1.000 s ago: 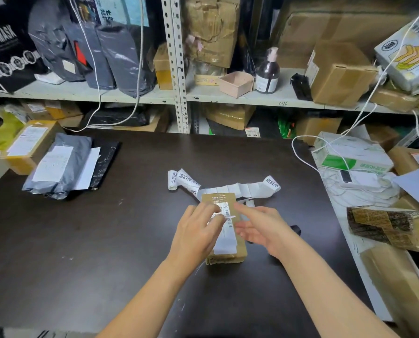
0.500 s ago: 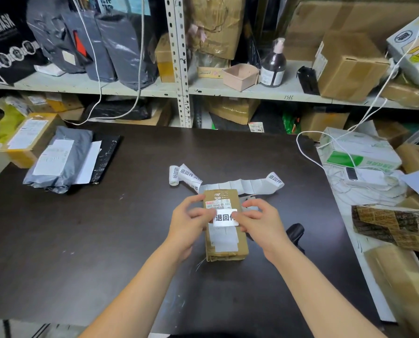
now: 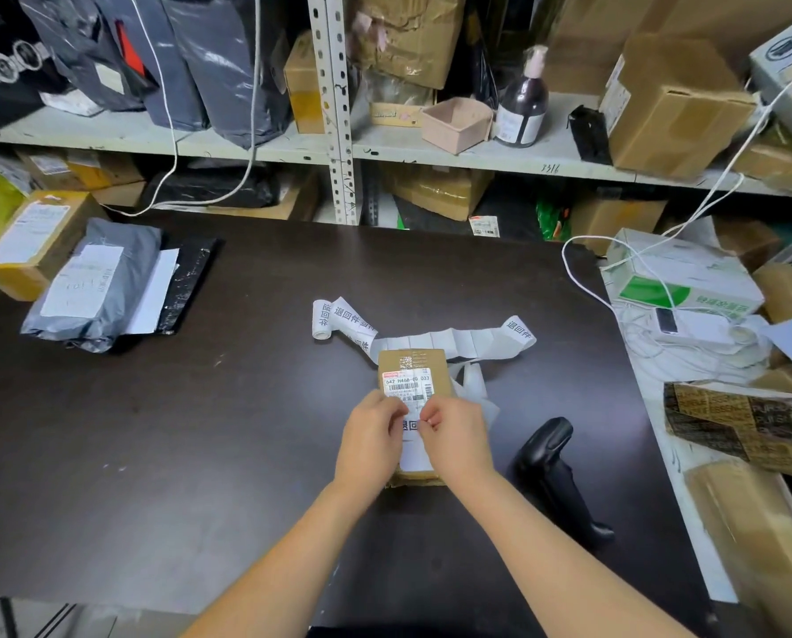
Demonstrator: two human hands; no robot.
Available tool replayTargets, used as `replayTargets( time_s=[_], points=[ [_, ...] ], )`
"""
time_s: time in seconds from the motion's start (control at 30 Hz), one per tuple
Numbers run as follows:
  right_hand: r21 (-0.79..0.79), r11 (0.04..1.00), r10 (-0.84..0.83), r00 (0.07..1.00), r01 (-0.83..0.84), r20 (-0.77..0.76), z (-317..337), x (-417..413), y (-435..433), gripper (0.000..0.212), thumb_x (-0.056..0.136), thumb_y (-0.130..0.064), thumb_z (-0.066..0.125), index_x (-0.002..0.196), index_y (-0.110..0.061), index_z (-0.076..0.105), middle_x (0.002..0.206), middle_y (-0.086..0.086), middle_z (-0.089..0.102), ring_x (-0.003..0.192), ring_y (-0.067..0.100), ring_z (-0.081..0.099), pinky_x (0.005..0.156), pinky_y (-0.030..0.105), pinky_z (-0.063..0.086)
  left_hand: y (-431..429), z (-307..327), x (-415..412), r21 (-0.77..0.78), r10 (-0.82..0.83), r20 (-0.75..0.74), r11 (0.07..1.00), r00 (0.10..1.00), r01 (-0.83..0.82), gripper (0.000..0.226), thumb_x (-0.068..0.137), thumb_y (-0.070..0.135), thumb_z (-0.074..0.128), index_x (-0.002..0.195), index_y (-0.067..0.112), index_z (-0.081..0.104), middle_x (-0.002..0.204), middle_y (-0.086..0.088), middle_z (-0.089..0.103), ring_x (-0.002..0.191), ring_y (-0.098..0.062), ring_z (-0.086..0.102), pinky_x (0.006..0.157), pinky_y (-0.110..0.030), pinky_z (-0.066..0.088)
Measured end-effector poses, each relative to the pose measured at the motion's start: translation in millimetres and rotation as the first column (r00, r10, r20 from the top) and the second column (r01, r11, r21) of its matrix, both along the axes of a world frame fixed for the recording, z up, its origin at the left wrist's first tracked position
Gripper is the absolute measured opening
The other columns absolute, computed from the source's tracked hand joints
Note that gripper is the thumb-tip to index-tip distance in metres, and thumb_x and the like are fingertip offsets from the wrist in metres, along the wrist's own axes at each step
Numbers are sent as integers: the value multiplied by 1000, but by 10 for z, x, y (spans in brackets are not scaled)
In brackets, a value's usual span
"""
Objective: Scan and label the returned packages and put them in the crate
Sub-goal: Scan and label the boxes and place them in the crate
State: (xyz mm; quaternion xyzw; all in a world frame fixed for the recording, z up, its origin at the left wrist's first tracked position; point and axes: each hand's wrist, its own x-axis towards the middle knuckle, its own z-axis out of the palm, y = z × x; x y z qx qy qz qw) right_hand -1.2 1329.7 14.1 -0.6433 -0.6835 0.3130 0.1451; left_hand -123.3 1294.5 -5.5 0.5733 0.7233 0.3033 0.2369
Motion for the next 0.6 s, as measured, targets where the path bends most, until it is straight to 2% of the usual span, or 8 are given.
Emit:
replayTargets(
  time_s=[0.1, 0.17, 0.23, 0.3, 0.43, 0.5, 0.6],
  points=[
    [44, 994, 83, 969, -95, 232, 5, -15, -37, 14, 95, -25, 63, 95, -17, 75, 100, 3, 67, 89, 21, 62, 66, 31, 47, -6, -50, 25, -30, -44, -67, 999, 997, 42, 14, 93, 7, 57, 96, 5, 71, 95, 1, 48, 76, -17, 51, 63, -28, 41],
    [49, 994, 83, 951, -102, 297, 4, 3, -62, 19, 96, -37, 63, 101, -23, 75, 110, -3, 61, 99, 20, 58, 66, 29, 41, -29, -81, 2, -40, -35, -84, 999, 996, 31, 11, 95, 19, 60, 95, 11, 68, 95, 5, 39, 70, -14, 47, 59, -28, 40],
    [35, 998, 45, 963, -56, 265, -16, 58, -73, 22, 94, -43, 64, 104, -26, 74, 113, -6, 48, 104, 18, 55, 69, 29, 41, -45, -103, -59, -63, 35, -41, 997, 999, -37, 11, 92, 29, 66, 95, 18, 65, 94, 6, 35, 65, -9, 45, 56, -27, 39],
    [22, 1000, 6, 974, -11, 225, -42, 140, -71, 24, 94, -43, 64, 111, -27, 72, 110, -7, 43, 104, 16, 54, 70, 31, 44, -53, -107, -120, -90, 117, 37, 989, 992, -114, 21, 87, 34, 72, 102, 23, 62, 95, 9, 38, 68, -8, 51, 59, -26, 41],
    [-12, 997, -71, 996, 72, 62, -107, 263, -34, 34, 96, -33, 62, 127, -20, 61, 120, 0, 57, 108, 19, 58, 82, 35, 53, -43, -109, -174, -251, 271, 258, 946, 927, -207, 57, 84, 33, 77, 133, 17, 53, 109, 4, 59, 92, -13, 62, 78, -24, 47],
    [-76, 994, -83, 996, 80, -45, -115, 280, -11, 29, 95, -28, 63, 123, -18, 64, 116, -1, 67, 101, 19, 63, 82, 38, 56, -74, -109, -154, -306, 252, 384, 942, 888, -135, 49, 87, 29, 75, 131, 16, 58, 114, 4, 67, 96, -10, 66, 81, -25, 53],
    [-139, 989, -68, 994, 56, -84, -100, 280, 19, 16, 93, -24, 64, 107, -22, 71, 99, -5, 73, 87, 16, 66, 73, 37, 57, -173, -95, -120, -278, 205, 467, 957, 860, -77, 36, 90, 22, 70, 125, 28, 67, 119, 6, 69, 101, -9, 68, 88, -34, 58]
  ],
)
